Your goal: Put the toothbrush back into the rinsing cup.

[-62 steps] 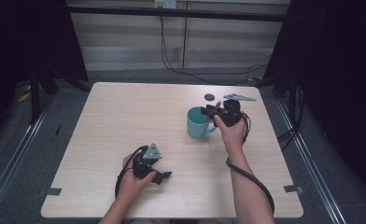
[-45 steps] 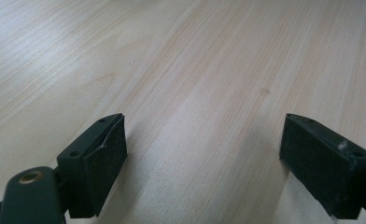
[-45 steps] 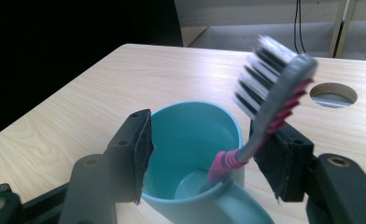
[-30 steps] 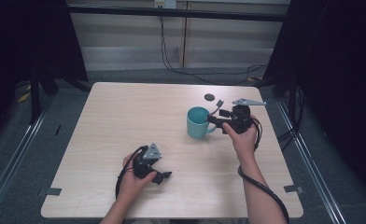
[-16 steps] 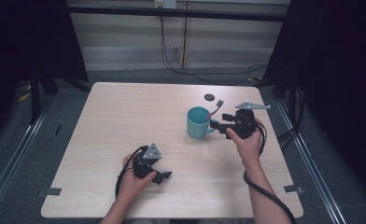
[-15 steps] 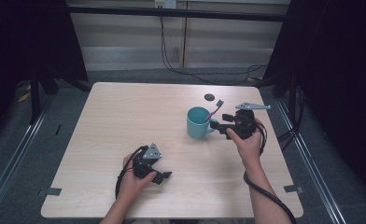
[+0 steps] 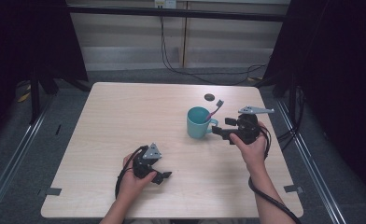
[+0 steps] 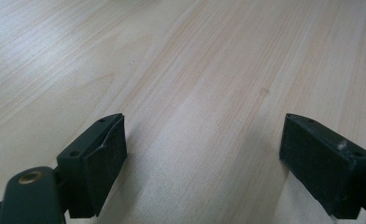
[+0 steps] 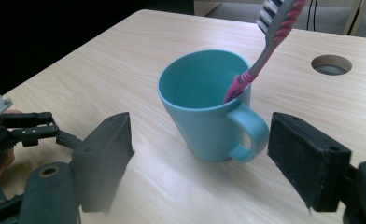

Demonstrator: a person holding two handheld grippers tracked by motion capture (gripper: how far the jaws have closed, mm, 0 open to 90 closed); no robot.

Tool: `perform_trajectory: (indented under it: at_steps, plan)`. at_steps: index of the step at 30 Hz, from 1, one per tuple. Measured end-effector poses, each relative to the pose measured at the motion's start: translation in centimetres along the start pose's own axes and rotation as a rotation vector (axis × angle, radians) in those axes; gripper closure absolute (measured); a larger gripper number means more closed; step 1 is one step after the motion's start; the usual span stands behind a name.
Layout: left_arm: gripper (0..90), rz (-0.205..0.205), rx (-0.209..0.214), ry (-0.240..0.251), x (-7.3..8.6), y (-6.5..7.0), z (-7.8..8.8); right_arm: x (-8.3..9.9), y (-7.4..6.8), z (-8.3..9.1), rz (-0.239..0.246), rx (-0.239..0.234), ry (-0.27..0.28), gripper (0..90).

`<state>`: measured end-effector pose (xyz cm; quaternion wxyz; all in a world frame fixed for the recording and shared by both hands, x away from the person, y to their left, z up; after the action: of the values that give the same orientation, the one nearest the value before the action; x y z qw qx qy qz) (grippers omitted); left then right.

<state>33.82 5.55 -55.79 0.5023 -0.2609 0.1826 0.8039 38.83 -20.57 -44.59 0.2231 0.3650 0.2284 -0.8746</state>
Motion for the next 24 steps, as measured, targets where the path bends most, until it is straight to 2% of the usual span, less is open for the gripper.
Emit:
perform_trajectory:
  at_steps: [7, 24]
  plan:
    - [14.7, 0.002, 0.001, 0.002, 0.0, 0.0, 0.0, 0.6, -0.1, 0.5, 0.006, -0.003, -0.005, 20.5]
    - [14.8, 0.003, 0.000, 0.002, 0.0, 0.0, 0.0, 2.0, -0.9, 0.8, 0.073, -0.008, -0.036, 17.8]
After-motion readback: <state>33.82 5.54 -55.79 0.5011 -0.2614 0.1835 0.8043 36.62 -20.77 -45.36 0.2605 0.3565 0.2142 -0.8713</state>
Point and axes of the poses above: each handheld gripper's, and its own axes: z roughly backward along the jaws, x roughly out of its underside, y roughly to its right, the point moved 7 cm from there along -z, roughly forward along the jaws, and after that the axes turned 10 degrees about -y, right-handed, at the moved point
